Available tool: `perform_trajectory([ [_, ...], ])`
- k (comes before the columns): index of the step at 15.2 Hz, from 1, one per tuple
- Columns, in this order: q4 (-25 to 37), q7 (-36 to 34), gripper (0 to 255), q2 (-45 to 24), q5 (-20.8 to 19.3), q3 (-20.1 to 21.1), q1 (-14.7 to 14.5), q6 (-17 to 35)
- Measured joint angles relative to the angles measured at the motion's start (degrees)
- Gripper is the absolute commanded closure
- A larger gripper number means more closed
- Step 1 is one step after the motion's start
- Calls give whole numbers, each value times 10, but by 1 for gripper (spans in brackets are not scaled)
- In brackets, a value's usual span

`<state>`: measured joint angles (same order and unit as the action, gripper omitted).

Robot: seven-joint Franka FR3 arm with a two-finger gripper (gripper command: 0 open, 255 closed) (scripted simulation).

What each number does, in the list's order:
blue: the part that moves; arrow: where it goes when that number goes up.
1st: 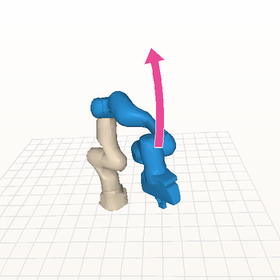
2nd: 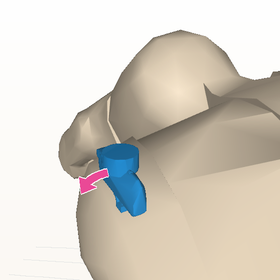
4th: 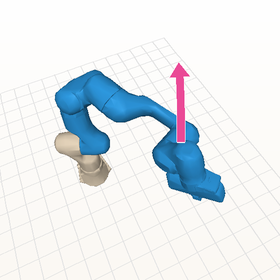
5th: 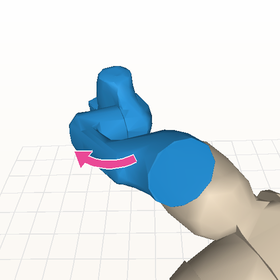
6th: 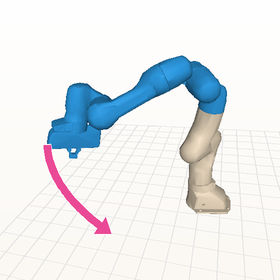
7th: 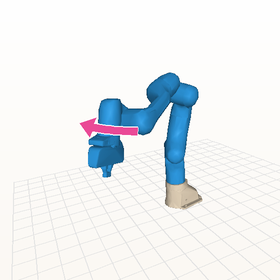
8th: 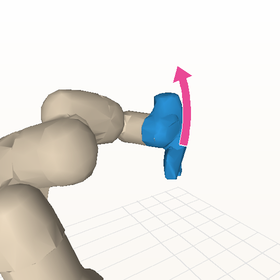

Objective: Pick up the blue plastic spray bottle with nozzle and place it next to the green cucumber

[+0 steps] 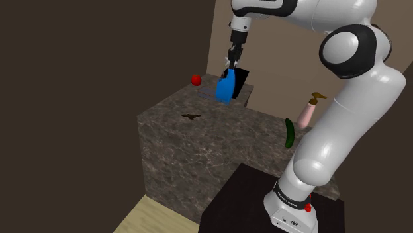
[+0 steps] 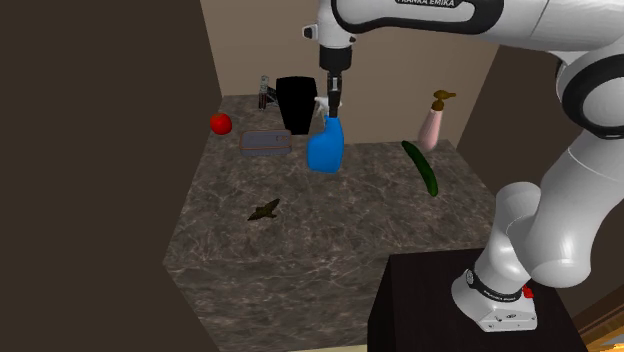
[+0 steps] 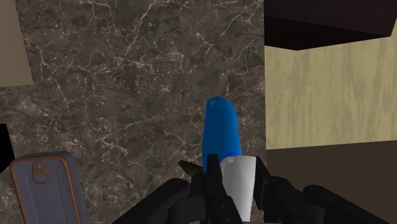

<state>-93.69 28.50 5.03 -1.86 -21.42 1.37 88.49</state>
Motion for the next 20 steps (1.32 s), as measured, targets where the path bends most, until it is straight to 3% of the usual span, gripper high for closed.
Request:
perform_trajectory([
  [18, 232, 22, 255, -78, 29, -13, 12, -160],
  [20, 220, 32, 255, -62, 23, -17, 16, -163],
])
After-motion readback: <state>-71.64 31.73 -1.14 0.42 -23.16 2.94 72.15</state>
